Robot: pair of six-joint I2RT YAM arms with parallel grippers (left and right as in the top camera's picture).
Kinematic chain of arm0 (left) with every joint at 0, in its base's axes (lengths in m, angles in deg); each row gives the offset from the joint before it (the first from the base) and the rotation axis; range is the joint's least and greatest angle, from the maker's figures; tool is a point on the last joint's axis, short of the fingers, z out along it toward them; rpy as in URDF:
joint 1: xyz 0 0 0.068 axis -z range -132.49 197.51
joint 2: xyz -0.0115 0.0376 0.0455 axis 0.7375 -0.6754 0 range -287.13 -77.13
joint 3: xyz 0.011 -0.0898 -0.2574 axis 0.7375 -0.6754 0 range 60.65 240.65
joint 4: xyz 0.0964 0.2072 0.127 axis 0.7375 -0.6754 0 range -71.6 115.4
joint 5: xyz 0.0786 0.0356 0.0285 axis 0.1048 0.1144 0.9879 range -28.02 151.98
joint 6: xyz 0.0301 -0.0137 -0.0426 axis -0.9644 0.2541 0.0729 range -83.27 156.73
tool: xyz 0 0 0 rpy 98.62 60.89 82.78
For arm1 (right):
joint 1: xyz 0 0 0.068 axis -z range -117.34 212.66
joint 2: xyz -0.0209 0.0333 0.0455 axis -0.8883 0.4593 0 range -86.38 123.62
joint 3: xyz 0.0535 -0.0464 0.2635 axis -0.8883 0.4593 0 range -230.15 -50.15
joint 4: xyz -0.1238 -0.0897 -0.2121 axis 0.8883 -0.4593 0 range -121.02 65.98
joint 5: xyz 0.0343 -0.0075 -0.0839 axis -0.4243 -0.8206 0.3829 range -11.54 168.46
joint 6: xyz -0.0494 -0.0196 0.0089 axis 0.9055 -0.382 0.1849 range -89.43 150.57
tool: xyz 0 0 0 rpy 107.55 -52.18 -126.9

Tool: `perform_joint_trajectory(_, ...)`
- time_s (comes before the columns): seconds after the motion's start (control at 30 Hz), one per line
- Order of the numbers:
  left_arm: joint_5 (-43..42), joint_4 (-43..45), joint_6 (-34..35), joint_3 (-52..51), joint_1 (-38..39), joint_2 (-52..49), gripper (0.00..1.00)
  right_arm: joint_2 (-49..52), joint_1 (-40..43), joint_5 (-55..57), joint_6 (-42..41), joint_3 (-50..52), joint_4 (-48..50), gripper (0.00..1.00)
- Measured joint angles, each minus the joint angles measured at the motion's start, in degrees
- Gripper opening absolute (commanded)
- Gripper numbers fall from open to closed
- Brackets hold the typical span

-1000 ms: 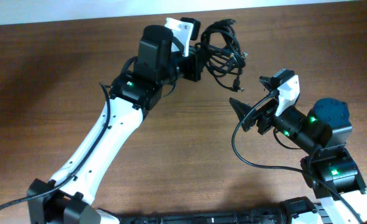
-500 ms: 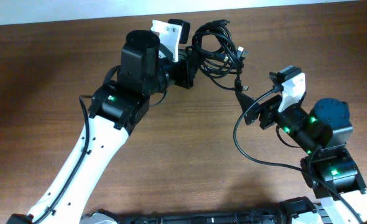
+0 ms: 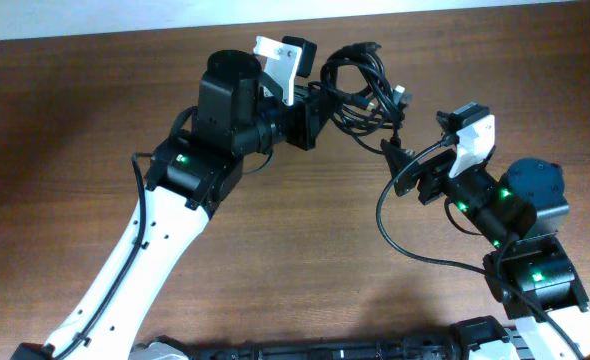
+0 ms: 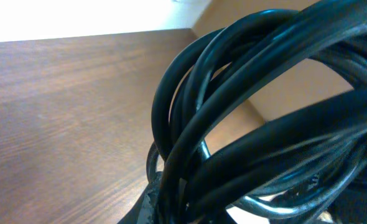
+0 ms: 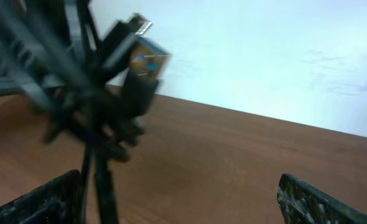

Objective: Untangle cables

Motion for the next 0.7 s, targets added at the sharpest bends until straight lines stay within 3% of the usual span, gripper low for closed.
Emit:
perform_joint_trajectory(0.37,-8.11,-0.13,-2.25,0.00,0.00,0.00,0.00,0.00,-0.11,8.96,0.00,0.00,0.00,0.99)
perform_joint_trajectory(0.7,-10.36,-3.63,-4.07,0.00,-0.02,0.00,0.00,0.00,-0.11,10.84,0.04,0.00,3.69,0.99)
